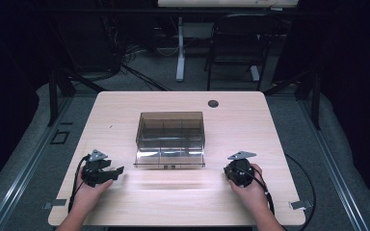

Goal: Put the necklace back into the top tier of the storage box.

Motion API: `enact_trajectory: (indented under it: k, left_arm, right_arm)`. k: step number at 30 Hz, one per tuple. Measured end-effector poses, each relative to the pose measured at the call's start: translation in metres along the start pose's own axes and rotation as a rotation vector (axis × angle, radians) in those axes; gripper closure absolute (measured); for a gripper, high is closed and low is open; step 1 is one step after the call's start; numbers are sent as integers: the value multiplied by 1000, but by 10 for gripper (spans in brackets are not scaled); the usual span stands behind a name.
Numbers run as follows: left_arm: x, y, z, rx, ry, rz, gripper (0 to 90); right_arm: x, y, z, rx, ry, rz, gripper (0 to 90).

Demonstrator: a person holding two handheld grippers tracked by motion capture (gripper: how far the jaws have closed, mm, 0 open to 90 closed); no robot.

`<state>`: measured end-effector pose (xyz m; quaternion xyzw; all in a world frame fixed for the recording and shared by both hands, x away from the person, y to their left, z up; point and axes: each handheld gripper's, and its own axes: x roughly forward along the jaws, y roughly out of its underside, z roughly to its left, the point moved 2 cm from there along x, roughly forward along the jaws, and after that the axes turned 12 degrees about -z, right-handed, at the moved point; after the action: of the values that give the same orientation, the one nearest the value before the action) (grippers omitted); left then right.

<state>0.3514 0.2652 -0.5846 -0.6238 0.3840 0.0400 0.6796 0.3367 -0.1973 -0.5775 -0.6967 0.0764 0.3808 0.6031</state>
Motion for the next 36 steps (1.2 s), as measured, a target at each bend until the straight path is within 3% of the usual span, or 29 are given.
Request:
enact_trajectory:
  k: [7,13,17,25,36]
  left_arm:
    - [0,0,0,-1,-1,0,359]
    - [0,0,0,-6,-4,-2,359]
    - [0,0,0,-8,-5,-2,359]
    - [0,0,0,-7,-5,-2,359]
    - [-1,1,1,-13,-2,0,359]
  right_arm:
    - [1,1,3,-20,18,12,820]
    - [0,2,7,-70,42,11,795]
    - [-2,1,8,-53,44,-2,781]
    - [1,4,6,-42,60,30,746]
    - [1,4,8,-39,73,40,796]
